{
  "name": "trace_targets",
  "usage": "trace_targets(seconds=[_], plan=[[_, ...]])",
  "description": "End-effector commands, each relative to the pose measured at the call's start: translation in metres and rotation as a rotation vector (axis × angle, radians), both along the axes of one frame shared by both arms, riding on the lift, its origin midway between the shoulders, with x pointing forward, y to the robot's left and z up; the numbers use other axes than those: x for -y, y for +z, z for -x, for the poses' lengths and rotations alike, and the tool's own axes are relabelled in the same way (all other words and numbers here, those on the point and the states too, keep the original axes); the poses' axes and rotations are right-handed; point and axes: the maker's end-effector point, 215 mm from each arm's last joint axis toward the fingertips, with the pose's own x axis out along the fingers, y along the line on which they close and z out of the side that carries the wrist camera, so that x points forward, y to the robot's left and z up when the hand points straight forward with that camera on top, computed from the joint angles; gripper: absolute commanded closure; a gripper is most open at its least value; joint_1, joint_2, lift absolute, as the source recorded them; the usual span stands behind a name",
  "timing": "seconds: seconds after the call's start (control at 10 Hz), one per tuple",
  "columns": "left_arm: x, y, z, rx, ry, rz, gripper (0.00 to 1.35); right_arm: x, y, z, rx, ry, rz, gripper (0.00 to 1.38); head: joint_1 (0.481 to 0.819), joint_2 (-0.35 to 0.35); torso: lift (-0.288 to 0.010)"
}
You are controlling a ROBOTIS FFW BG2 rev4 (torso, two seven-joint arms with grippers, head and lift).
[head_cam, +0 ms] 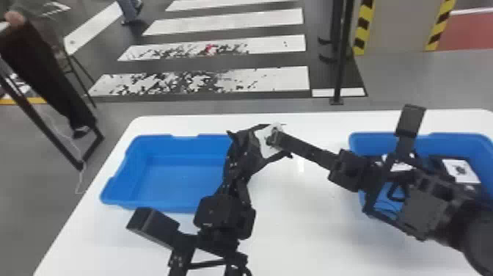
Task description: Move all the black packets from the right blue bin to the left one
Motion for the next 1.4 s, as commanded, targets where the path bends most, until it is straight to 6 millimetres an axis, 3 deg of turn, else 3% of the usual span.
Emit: trace_targets(seconds=[0.0, 0.1, 0.2, 0.3, 0.4, 0.5, 0.6, 0.7, 0.8, 0.9, 1.1, 1.3], plan=[[-0.016, 0.004, 0.0, 0.035, 0.046, 0.001, 1.21, -0.001, -0.002, -0.002, -0.014, 0.002, -0.016, 1.16, 0.695, 0.196, -0.168], [-0.032, 0.0, -0.002, 0.036, 0.09, -0.012, 1.21, 0.005, 0.0, -0.009, -0.006, -0.021, -0.05, 0.85, 0.695, 0.203, -0.168], [-0.068, -0.007, -0.012, 0.048, 0.189, -0.11, 1.21, 0.012, -0.002, -0.015, -0.008, -0.04, -0.074, 0.4, 0.695, 0.216, -0.168], [-0.122, -0.01, -0.025, 0.088, 0.352, -0.377, 1.21, 0.019, -0.011, -0.015, -0.025, -0.052, -0.08, 0.09, 0.695, 0.236, -0.168], [-0.164, -0.028, -0.042, 0.072, 0.446, -0.557, 1.21, 0.026, -0.015, -0.015, -0.031, -0.064, -0.08, 0.1, 0.695, 0.277, -0.168], [-0.197, -0.033, -0.049, 0.063, 0.533, -0.695, 1.21, 0.028, -0.019, -0.014, -0.029, -0.068, -0.064, 0.13, 0.695, 0.313, -0.168], [-0.218, -0.029, -0.048, 0.06, 0.591, -0.763, 1.19, 0.037, -0.021, -0.019, 0.007, -0.096, -0.017, 0.13, 0.695, 0.349, -0.168], [-0.23, -0.03, -0.04, 0.056, 0.629, -0.716, 0.77, 0.061, -0.022, -0.032, 0.066, -0.158, 0.068, 0.13, 0.695, 0.35, -0.168], [-0.228, -0.024, -0.034, 0.081, 0.63, -0.667, 0.22, 0.094, -0.024, -0.044, 0.112, -0.236, 0.146, 0.13, 0.695, 0.35, -0.168], [-0.218, -0.018, -0.025, 0.119, 0.617, -0.599, 0.05, 0.128, -0.029, -0.049, 0.143, -0.323, 0.267, 0.13, 0.695, 0.345, -0.168], [-0.214, -0.011, -0.013, 0.103, 0.56, -0.465, 0.13, 0.229, -0.039, -0.068, 0.175, -0.555, 0.574, 0.13, 0.695, 0.267, -0.168], [-0.201, -0.008, -0.012, -0.002, 0.441, -0.482, 0.13, 0.272, -0.052, -0.06, 0.137, -0.635, 0.738, 0.13, 0.695, 0.147, -0.168]])
